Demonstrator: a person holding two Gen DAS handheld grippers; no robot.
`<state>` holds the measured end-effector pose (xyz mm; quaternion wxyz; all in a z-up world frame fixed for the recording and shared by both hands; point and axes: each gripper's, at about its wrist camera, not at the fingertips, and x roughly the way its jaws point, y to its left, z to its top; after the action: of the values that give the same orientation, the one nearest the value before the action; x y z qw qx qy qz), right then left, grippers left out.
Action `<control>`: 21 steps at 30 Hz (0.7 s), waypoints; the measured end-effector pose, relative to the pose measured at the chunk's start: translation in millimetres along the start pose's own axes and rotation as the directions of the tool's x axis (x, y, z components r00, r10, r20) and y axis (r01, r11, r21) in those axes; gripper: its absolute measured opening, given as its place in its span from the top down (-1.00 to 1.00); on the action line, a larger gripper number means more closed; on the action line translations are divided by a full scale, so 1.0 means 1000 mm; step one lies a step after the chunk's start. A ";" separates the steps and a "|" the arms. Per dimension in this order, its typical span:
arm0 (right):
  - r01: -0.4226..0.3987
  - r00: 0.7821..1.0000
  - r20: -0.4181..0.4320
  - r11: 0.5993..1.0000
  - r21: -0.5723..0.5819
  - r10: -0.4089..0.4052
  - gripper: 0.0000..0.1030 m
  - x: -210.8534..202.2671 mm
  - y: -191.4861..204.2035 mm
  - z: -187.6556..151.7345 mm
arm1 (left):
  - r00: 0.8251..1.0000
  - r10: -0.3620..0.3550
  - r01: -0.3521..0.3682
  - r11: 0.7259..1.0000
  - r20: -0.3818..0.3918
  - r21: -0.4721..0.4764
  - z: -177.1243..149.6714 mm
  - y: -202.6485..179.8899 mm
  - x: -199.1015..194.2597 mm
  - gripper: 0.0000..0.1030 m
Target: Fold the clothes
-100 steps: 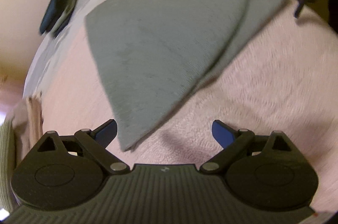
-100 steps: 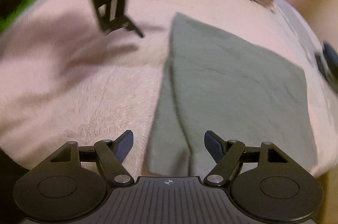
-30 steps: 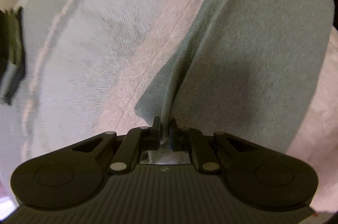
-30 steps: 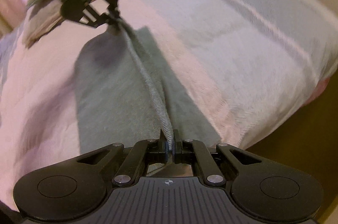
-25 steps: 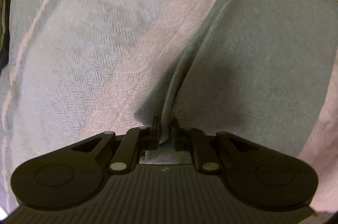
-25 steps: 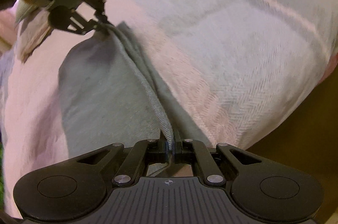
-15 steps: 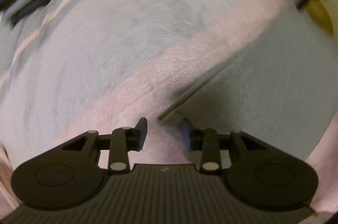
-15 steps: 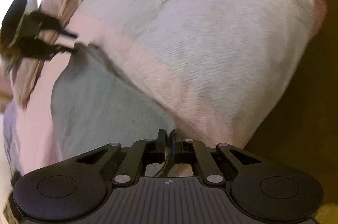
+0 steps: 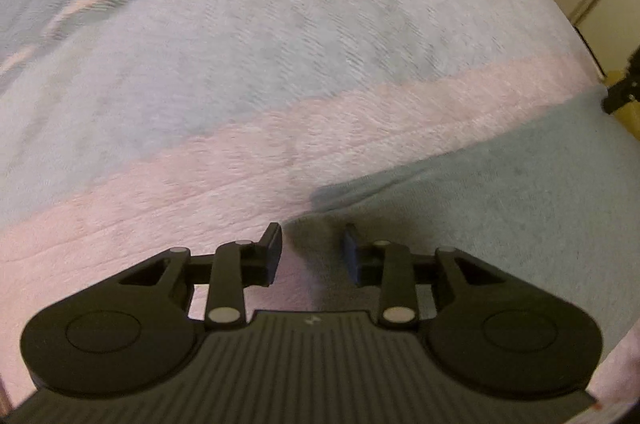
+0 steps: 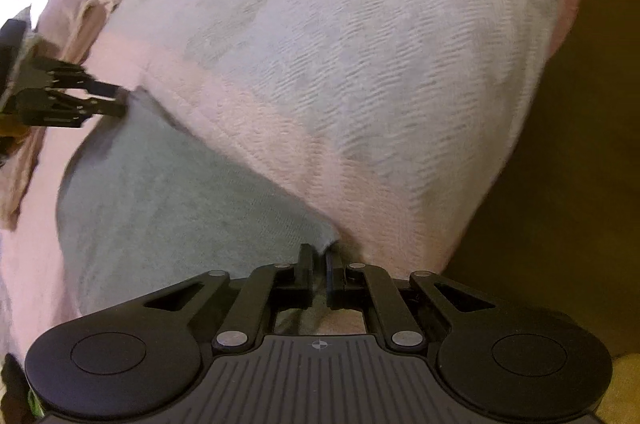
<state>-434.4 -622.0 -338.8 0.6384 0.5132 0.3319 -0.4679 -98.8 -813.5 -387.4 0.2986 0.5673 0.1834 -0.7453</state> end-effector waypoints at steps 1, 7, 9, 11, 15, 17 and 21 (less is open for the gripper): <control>0.024 1.000 0.000 1.000 0.001 -0.024 0.99 -0.005 0.001 -0.001 | 1.000 0.014 -0.014 1.000 0.008 -0.016 -0.002 0.003 -0.009 0.41; 0.009 0.997 0.072 1.000 0.006 -0.009 0.62 -0.049 0.021 -0.020 | 0.996 0.065 -0.059 0.992 0.054 -0.111 -0.031 -0.004 -0.068 0.47; -0.047 0.995 0.085 0.999 0.004 0.046 0.42 -0.058 0.038 -0.033 | 0.997 0.058 -0.050 0.991 0.058 -0.121 -0.048 -0.022 -0.081 0.47; -0.121 0.989 0.080 0.993 -0.009 0.122 0.38 -0.058 0.060 -0.046 | 0.998 0.039 -0.031 0.990 0.059 -0.139 -0.067 -0.043 -0.087 0.46; -0.261 0.962 0.045 0.958 -0.123 0.268 0.39 -0.039 0.113 -0.081 | 0.999 0.006 0.000 0.990 0.043 -0.141 -0.101 -0.077 -0.076 0.46; -0.228 0.972 0.011 0.955 -0.187 0.235 0.39 -0.017 0.130 -0.100 | 0.999 0.025 -0.022 0.990 0.025 -0.136 -0.115 -0.084 -0.058 0.45; -0.228 0.969 0.058 0.961 -0.157 0.239 0.40 0.006 0.115 -0.132 | 0.999 0.007 0.001 0.986 0.051 -0.165 -0.139 -0.081 -0.026 0.42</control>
<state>-316.9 -492.2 -338.3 0.7380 0.4812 0.2784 -0.3824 -45.2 -661.5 -408.3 0.3502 0.5215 0.2359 -0.7415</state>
